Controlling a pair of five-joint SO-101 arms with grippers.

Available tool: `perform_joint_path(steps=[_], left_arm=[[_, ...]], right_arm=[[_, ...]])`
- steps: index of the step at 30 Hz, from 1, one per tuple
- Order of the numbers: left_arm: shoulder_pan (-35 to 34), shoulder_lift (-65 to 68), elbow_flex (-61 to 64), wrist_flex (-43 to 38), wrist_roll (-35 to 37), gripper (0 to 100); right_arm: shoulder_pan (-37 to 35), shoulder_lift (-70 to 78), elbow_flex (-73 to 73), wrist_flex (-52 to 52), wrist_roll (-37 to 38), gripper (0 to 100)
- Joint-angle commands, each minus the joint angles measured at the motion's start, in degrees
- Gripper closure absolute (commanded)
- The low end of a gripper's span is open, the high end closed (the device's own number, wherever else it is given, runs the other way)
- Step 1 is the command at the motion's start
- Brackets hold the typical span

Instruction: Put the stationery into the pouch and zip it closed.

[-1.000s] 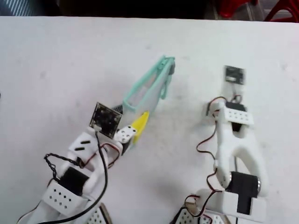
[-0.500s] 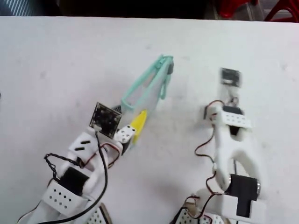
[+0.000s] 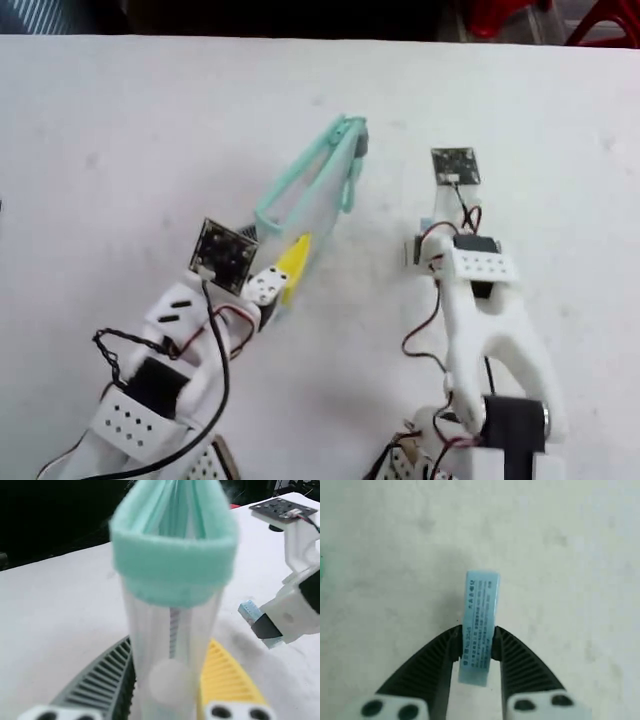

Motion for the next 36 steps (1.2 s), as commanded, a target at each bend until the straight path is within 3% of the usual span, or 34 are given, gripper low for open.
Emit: perform_joint_path(steps=[1,8,14,19,26,36], left_arm=[[-1.0,0.0,-1.8,-0.8,0.1,83],[-0.8,0.0,-1.8,-0.7,0.1,84],[-0.8,0.0,-1.7,-0.7,0.1,84],[-0.8,0.0,-1.6,-0.7,0.1,84],[-0.8,0.0,-1.6,-0.7,0.1,84],[-0.8,0.0,-1.6,-0.8,0.1,84]], right_arm=[[3.4,-16.1,3.4,2.6,-5.5,98.2],[1.2,-55.2,17.1,4.7,-5.1,98.3],[-3.7,-75.6,9.1,16.0,0.9,98.4],[-7.9,-71.1,-3.2,18.2,4.7,98.3],[-11.3,-58.9,-18.7,18.2,4.3,98.3],[-14.8,-49.4,-33.3,18.3,-7.2,98.3]])
